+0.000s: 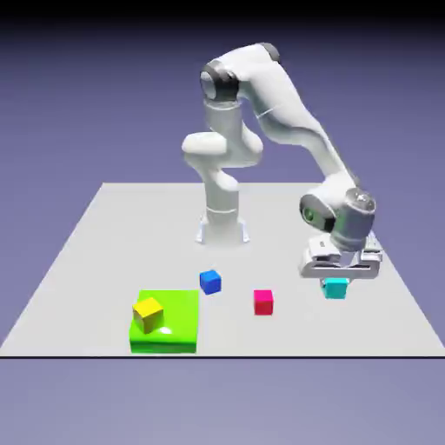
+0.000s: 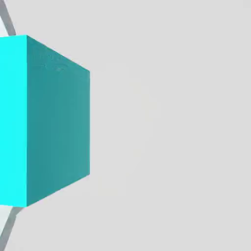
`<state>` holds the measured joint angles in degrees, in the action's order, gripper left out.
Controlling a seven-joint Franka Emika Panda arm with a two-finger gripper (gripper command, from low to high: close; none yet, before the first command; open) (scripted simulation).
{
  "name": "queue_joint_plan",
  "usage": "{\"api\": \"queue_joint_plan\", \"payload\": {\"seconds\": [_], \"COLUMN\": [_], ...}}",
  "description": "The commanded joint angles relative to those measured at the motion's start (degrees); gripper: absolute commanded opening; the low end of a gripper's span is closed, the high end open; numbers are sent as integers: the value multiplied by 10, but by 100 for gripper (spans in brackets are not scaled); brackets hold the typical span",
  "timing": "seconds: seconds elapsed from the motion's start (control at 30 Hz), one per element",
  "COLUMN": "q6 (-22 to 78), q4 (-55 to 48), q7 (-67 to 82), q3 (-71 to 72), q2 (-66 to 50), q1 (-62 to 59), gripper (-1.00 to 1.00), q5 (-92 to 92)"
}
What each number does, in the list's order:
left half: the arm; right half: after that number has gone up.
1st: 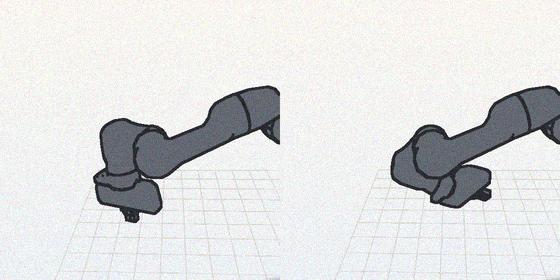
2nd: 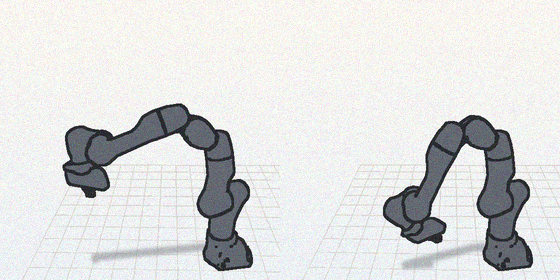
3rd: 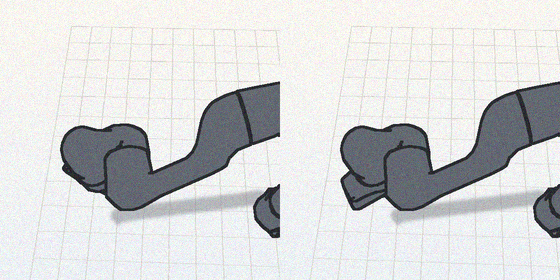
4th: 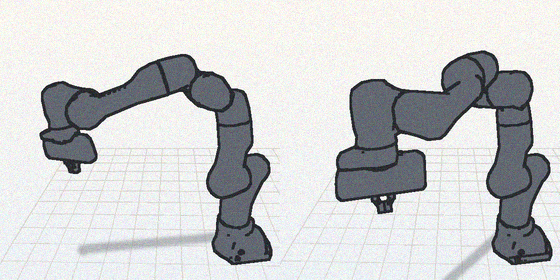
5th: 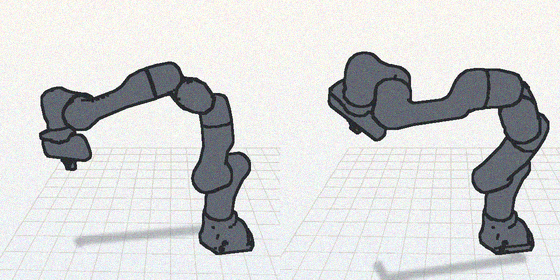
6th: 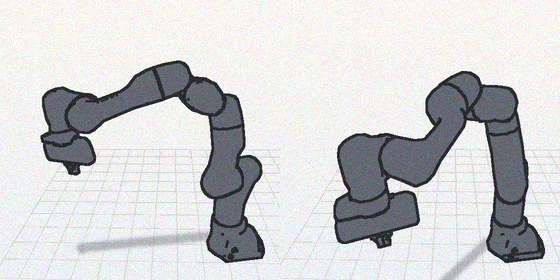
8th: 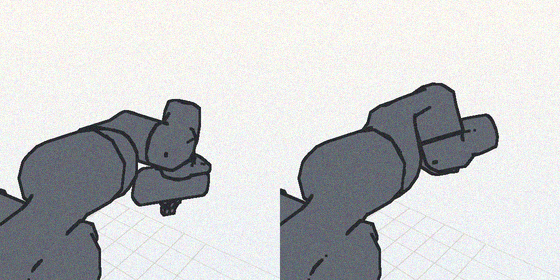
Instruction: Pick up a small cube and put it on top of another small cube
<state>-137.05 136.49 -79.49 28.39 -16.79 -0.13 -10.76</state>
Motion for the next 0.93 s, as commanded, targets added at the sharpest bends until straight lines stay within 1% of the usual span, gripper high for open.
{"api": "queue_joint_plan", "payload": {"seconds": [0.0, 0.5, 0.57, 0.8, 0.83, 0.87, 0.9], "q6": [1, 3, 3, -159, -159, -159, -135], "q4": [19, 301, 302, 322, 322, 322, 319], "q7": [24, 390, 392, 390, 390, 390, 391], "q3": [-21, -331, -332, -335, -335, -335, -334], "q2": [21, 332, 334, 192, 192, 192, 213], "q1": [-1, -18, -18, -21, -21, -21, -21], "gripper": [-100, -100, -100, -100, 100, 100, 100], "q5": [2, 57, 58, 54, 54, 54, 54]}}
